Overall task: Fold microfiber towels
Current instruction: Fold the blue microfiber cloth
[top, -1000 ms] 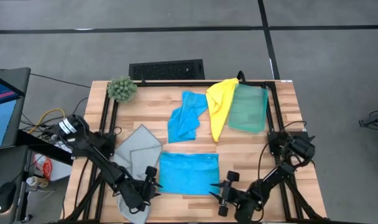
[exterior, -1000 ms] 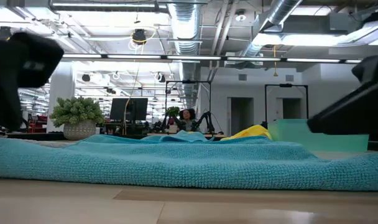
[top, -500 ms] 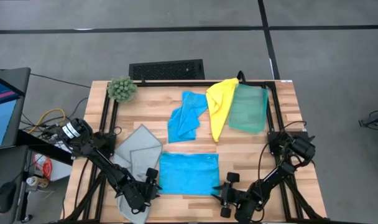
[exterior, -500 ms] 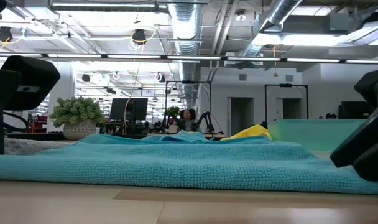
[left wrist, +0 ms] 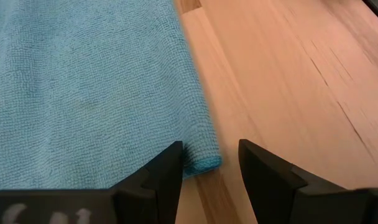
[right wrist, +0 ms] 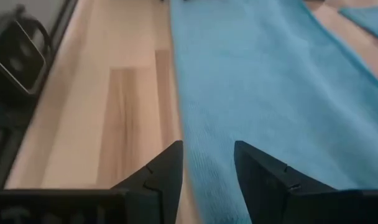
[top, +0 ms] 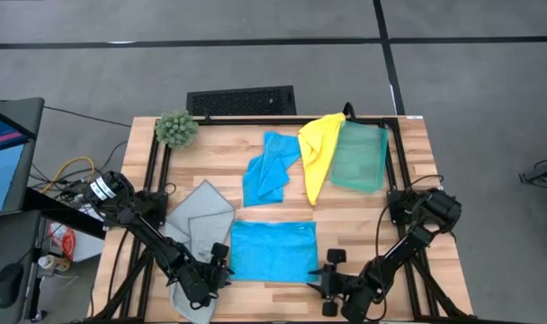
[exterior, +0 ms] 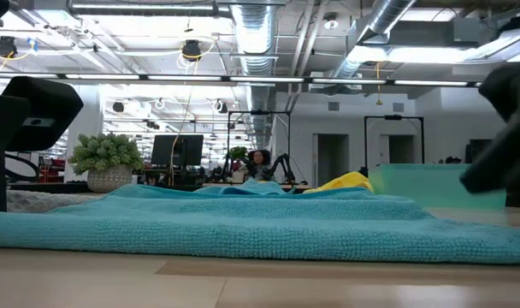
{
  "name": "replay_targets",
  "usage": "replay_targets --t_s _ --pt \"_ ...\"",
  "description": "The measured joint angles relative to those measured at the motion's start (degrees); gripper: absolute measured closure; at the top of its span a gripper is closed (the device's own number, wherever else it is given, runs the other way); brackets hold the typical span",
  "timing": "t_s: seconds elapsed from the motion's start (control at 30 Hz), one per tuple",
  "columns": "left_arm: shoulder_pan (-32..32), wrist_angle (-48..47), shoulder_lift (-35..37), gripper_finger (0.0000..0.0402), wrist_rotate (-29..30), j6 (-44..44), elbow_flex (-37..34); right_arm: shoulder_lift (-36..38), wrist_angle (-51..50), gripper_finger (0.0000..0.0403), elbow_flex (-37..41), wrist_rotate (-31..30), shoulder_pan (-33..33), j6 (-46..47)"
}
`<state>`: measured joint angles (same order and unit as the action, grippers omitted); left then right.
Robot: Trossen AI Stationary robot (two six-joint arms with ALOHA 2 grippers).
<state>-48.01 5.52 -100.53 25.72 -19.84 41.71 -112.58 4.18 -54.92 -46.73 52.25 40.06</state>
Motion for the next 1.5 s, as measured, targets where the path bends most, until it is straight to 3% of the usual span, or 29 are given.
replay_targets --t_s 0.17,0.5,0.87,1.17,1.37,1.5 --pt "0.0 0.0 0.0 0.0252 0.0 0.0 0.0 1.5 2.1 0.0236 -0.1 -3.0 0.5 -2.8" --pt "0.0 -0.1 0.0 0.0253 0.2 -0.7 0.0 -6.6 3.6 0.0240 0.0 -2.8 0.8 4.7" --pt "0.7 -0.5 0.0 0.0269 0.0 -2.0 0.0 -9.2 3.7 0.0237 -0.3 -4.6 2.4 4.8" --pt "1.6 -1.9 0.1 0.0389 0.9 -3.4 0.1 -9.3 3.3 0.0322 -0.3 -3.4 2.5 4.3" --pt "1.6 -2.0 0.1 0.0392 1.1 -5.4 0.3 -7.6 2.2 0.0392 0.0 -3.5 2.5 2.7" --pt "1.6 -2.0 0.0 0.0399 0.8 -4.9 2.2 -5.1 -1.1 0.0377 0.2 -4.4 2.5 1.9"
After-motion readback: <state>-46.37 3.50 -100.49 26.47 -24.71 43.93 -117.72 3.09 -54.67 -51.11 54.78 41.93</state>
